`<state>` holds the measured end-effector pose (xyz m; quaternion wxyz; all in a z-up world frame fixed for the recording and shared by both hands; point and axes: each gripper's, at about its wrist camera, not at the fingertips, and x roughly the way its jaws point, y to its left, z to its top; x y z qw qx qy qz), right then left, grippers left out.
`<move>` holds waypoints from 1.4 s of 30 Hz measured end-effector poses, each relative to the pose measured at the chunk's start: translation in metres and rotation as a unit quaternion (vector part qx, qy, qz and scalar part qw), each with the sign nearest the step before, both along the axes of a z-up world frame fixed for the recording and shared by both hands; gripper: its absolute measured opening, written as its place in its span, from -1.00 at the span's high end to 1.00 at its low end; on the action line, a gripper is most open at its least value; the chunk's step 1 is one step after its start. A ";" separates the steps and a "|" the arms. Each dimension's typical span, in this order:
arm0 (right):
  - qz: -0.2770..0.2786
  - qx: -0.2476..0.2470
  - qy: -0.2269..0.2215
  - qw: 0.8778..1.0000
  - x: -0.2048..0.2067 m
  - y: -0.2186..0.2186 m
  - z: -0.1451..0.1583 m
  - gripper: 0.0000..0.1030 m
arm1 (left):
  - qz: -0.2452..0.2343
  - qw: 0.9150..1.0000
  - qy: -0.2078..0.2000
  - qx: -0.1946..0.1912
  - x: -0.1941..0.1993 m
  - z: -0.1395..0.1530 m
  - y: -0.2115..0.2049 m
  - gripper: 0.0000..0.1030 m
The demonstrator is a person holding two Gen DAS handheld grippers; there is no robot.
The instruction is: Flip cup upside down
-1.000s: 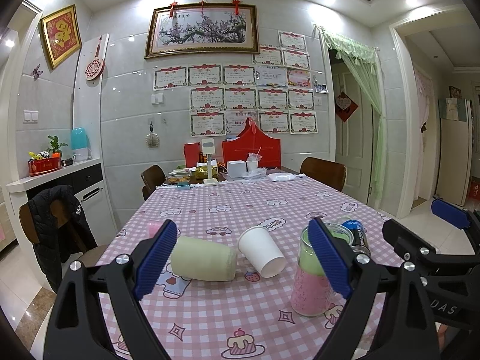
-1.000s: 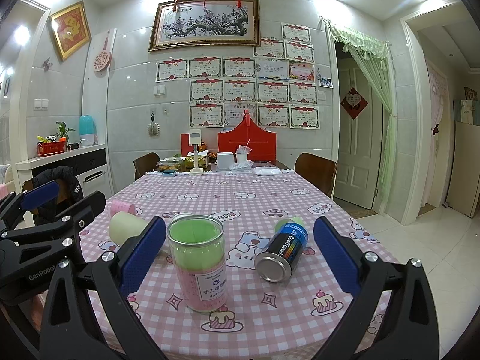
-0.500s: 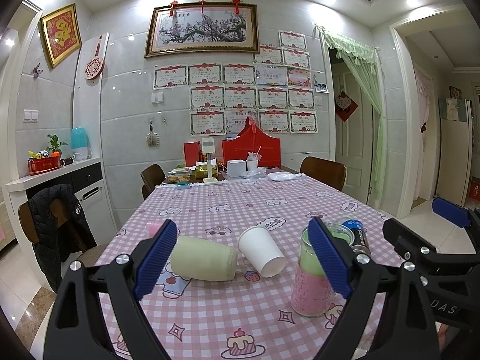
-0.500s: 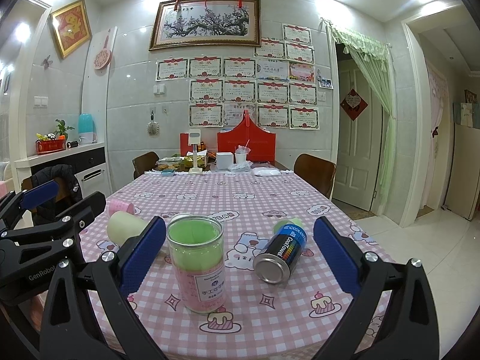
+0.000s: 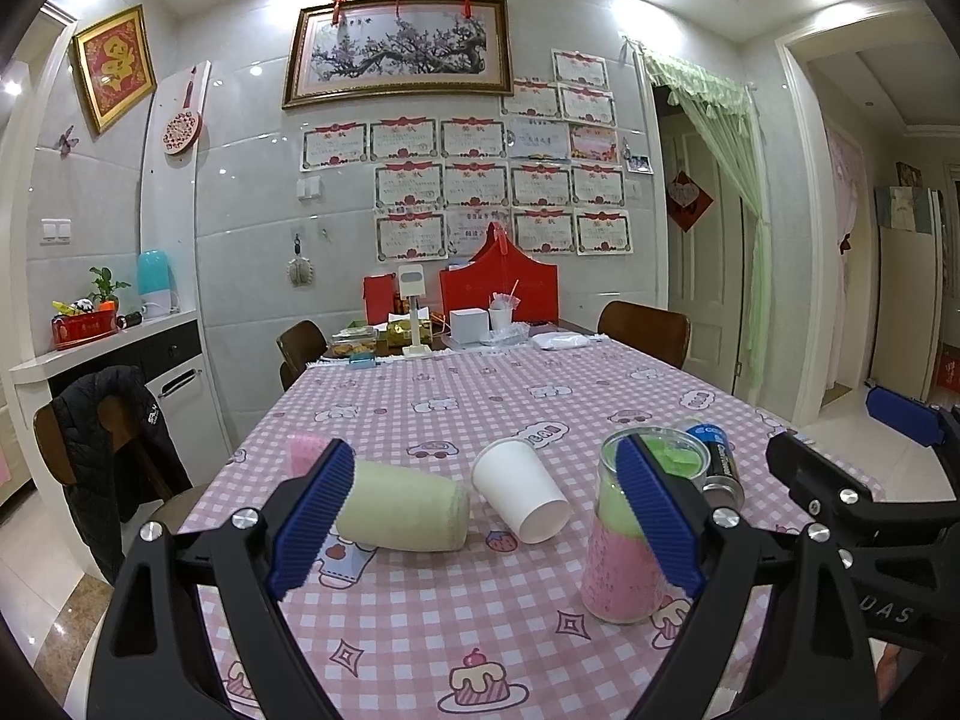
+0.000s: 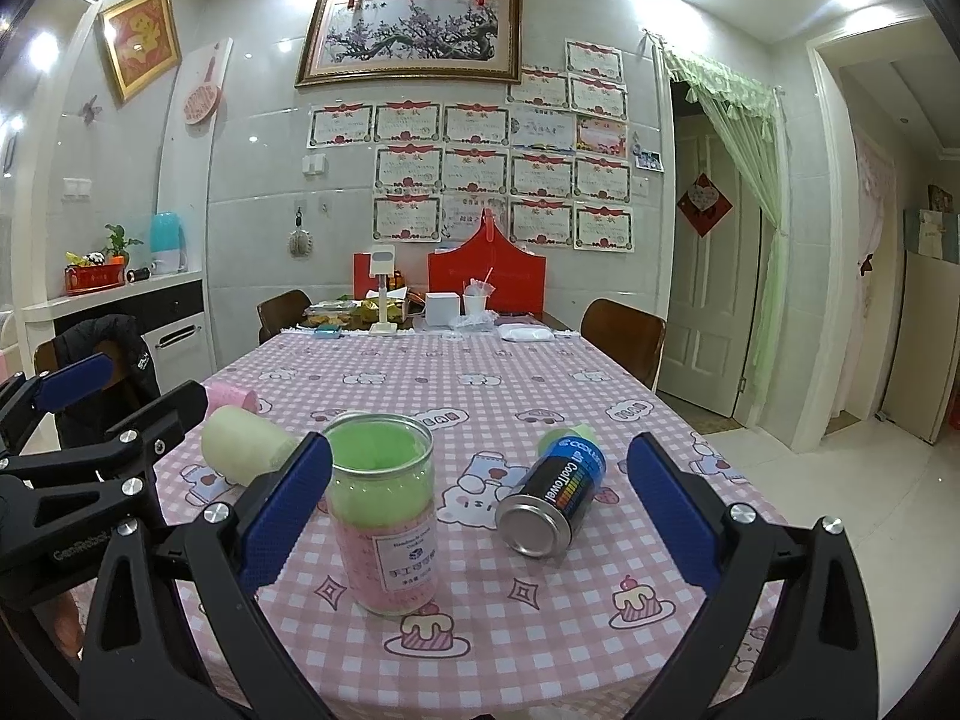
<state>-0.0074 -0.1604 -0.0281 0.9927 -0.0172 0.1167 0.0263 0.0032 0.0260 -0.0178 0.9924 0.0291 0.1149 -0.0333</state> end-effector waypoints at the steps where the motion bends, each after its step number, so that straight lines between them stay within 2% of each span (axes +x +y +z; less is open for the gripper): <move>1: -0.002 -0.002 0.002 1.000 0.001 0.000 0.000 -0.85 | 0.000 1.000 0.001 0.001 0.001 -0.001 0.000 -0.70; 14: -0.028 -0.001 0.031 0.999 0.010 -0.014 -0.017 -0.85 | -0.004 1.000 0.024 0.015 0.015 -0.022 -0.012 -0.70; 25: -0.051 0.002 0.046 0.998 0.020 -0.019 -0.028 -0.85 | 0.021 0.999 0.042 0.023 0.030 -0.037 -0.016 -0.70; 42: -0.072 0.005 0.066 0.995 0.063 -0.016 -0.043 -0.85 | 0.056 0.996 0.069 0.026 0.081 -0.055 -0.020 -0.70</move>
